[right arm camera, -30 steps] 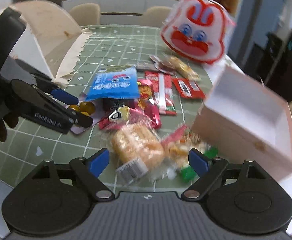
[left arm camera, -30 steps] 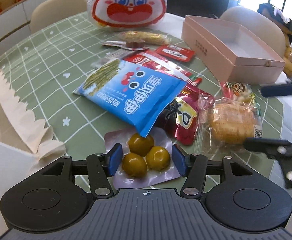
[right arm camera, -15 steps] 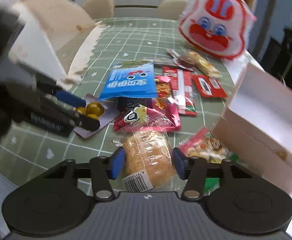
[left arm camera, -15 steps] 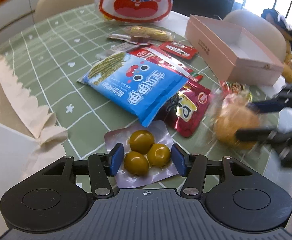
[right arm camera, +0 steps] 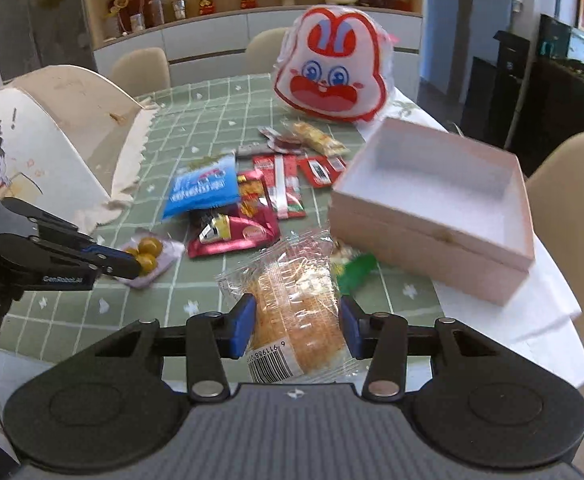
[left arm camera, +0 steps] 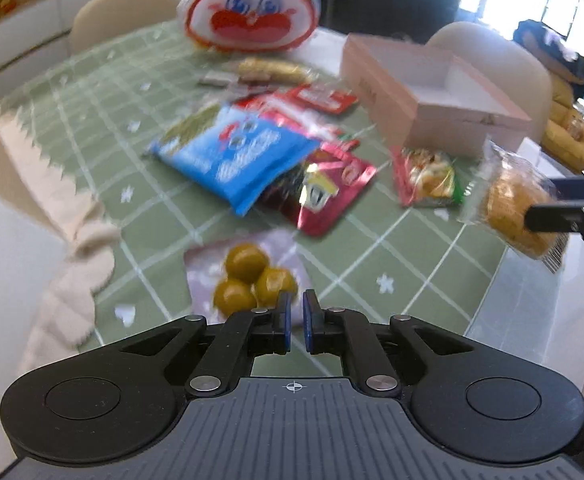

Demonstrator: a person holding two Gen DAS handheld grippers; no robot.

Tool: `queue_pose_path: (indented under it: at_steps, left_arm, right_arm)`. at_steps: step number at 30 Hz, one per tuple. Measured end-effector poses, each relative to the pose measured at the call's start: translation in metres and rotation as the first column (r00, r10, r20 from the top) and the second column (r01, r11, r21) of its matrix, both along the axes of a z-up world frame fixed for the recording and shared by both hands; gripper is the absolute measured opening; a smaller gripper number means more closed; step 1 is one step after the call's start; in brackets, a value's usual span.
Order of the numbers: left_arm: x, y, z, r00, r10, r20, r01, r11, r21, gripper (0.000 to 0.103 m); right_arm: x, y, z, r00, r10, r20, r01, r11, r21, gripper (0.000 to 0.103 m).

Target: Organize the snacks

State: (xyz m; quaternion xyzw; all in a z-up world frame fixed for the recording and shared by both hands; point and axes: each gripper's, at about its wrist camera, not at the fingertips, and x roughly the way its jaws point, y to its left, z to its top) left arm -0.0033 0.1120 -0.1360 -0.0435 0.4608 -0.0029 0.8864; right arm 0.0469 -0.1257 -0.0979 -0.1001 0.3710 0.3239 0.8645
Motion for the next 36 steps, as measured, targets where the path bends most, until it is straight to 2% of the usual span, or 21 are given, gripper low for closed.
queue_pose_path:
  at_steps: [3, 4, 6, 8, 10, 11, 13, 15, 18, 22, 29, 33, 34, 36]
  left_arm:
    - [-0.003, 0.006, -0.004, 0.997, 0.075, -0.033, -0.076, 0.996, -0.041, 0.01]
    - [-0.005, 0.009, -0.002, 0.994, 0.102, -0.026, -0.103, 0.992, -0.07, 0.009]
    - [-0.009, 0.016, 0.008, 0.991, 0.13, 0.035, -0.124, 0.984, -0.131, 0.014]
    - [-0.008, 0.017, 0.015, 0.987, 0.127, 0.093, -0.12, 0.989, -0.081, 0.014]
    - [0.001, 0.017, 0.017, 0.987, 0.133, 0.086, -0.136, 0.99, 0.035, 0.014]
    - [0.005, 0.019, 0.016, 0.988, 0.136, 0.078, -0.141, 0.989, 0.054, 0.016]
    - [0.015, 0.026, 0.011, 0.992, 0.12, 0.033, -0.121, 0.992, 0.034, 0.017]
    - [0.023, 0.027, 0.002, 0.996, 0.087, -0.02, -0.086, 0.995, 0.042, 0.022]
    - [0.026, 0.026, 0.0, 0.999, 0.032, -0.009, -0.031, 0.998, 0.058, 0.021]
    - [0.029, 0.031, -0.003, 1.0, 0.003, -0.021, -0.002, 1.0, 0.025, 0.022]
    - [0.033, 0.046, 0.001, 0.999, 0.01, -0.051, -0.013, 0.997, -0.072, 0.023]
    - [0.027, 0.05, 0.02, 0.999, 0.006, 0.033, 0.0, 0.984, -0.176, 0.023]
    - [0.027, 0.047, 0.022, 0.999, -0.005, 0.041, 0.013, 0.983, -0.185, 0.023]
    - [0.028, 0.036, 0.023, 0.998, -0.037, 0.04, 0.043, 0.987, -0.154, 0.023]
  right_arm:
    - [-0.006, -0.002, -0.012, 1.0, -0.014, -0.019, 0.014, 1.0, 0.0, 0.045]
    - [-0.008, -0.002, -0.016, 1.0, -0.017, -0.023, 0.017, 1.0, 0.0, 0.045]
    - [-0.009, 0.001, -0.025, 0.999, -0.032, -0.028, 0.032, 0.999, -0.001, 0.045]
    - [-0.006, 0.002, -0.035, 0.997, -0.061, -0.047, 0.06, 0.998, -0.005, 0.046]
    - [-0.003, 0.002, -0.045, 0.994, -0.091, -0.059, 0.091, 0.996, 0.004, 0.054]
    - [-0.002, 0.002, -0.048, 0.993, -0.097, -0.064, 0.098, 0.995, 0.013, 0.056]
    - [-0.001, 0.003, -0.051, 0.992, -0.101, -0.072, 0.102, 0.994, 0.022, 0.059]
    - [-0.001, 0.004, -0.053, 0.992, -0.105, -0.072, 0.106, 0.994, 0.017, 0.068]
    - [0.0, 0.003, -0.059, 0.989, -0.114, -0.093, 0.116, 0.993, 0.016, 0.071]
    - [0.002, 0.001, -0.065, 0.984, -0.123, -0.13, 0.13, 0.991, 0.041, 0.074]
    - [-0.005, 0.014, -0.067, 0.994, -0.09, -0.067, 0.088, 0.996, -0.029, 0.079]
    - [-0.012, 0.021, -0.069, 0.998, -0.055, -0.009, 0.054, 0.995, -0.083, 0.08]
    - [-0.012, 0.021, -0.069, 0.998, -0.06, -0.008, 0.059, 0.995, -0.076, 0.08]
    - [-0.011, 0.02, -0.07, 0.997, -0.07, -0.018, 0.069, 0.995, -0.065, 0.081]
